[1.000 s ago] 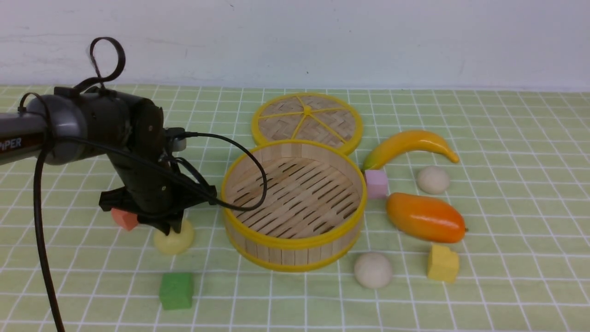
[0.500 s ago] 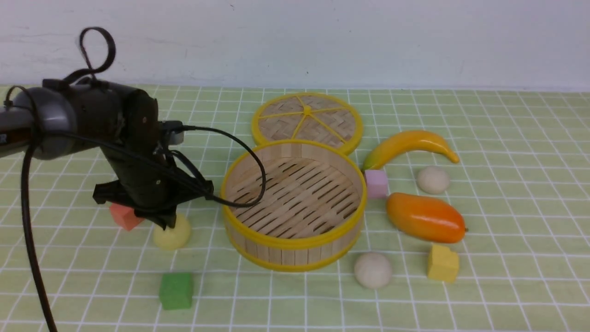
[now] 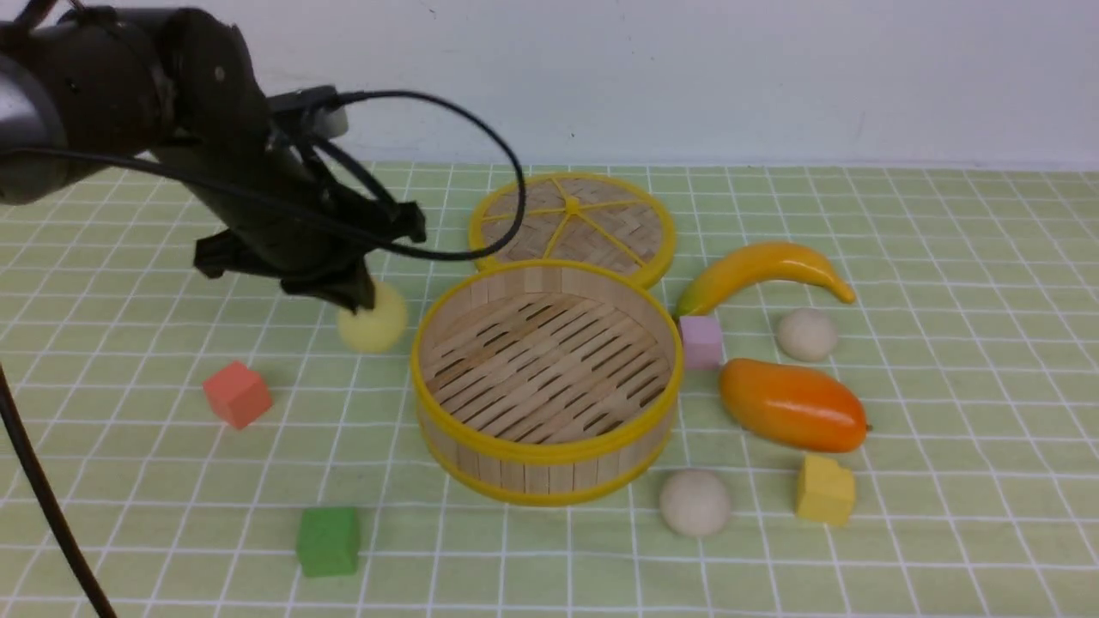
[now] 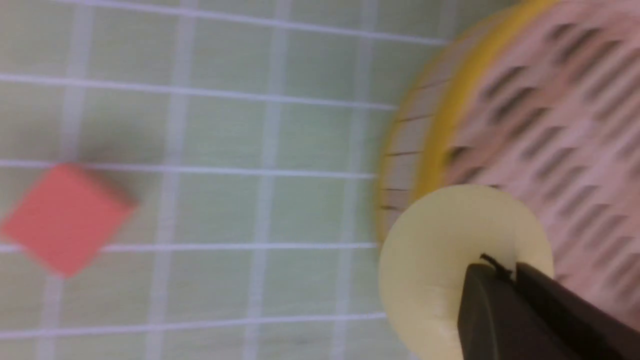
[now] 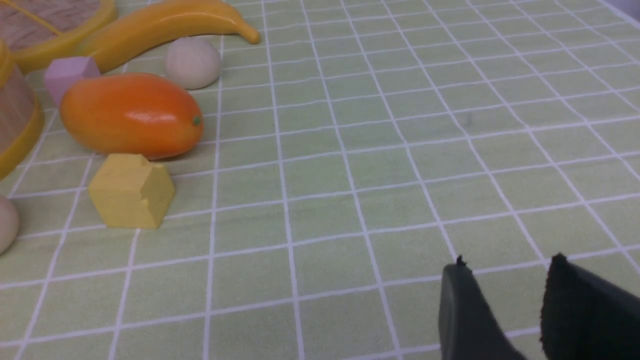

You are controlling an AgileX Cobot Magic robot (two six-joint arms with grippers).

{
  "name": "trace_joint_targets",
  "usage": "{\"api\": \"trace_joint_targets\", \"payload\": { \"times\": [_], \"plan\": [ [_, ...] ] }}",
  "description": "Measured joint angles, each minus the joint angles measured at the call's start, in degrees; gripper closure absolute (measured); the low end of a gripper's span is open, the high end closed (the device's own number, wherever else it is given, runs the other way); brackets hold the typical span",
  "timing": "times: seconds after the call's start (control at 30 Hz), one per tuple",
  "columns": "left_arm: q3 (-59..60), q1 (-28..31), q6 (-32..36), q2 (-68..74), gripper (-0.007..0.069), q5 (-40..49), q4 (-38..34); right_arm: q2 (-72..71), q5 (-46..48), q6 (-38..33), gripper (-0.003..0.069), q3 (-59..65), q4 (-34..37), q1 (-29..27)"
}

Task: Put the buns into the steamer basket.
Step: Use the left arm to put the steamed stuffed bun into the steamer

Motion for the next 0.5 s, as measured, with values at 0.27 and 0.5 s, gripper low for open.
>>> {"api": "trace_joint_targets", "payload": {
  "times": [0.27,0.5],
  "plan": [
    [-0.2,0.0,6.1,2.5,0.0638,-3.8,-13.7,0.0,0.0,0.0,0.0420,0.0,0.0,0.0],
    [-0.2,0.0,9.5,8.0,0.0634,-5.5,-19.5,0.0,0.0,0.0,0.0420,0.0,0.0,0.0]
  ]
}}
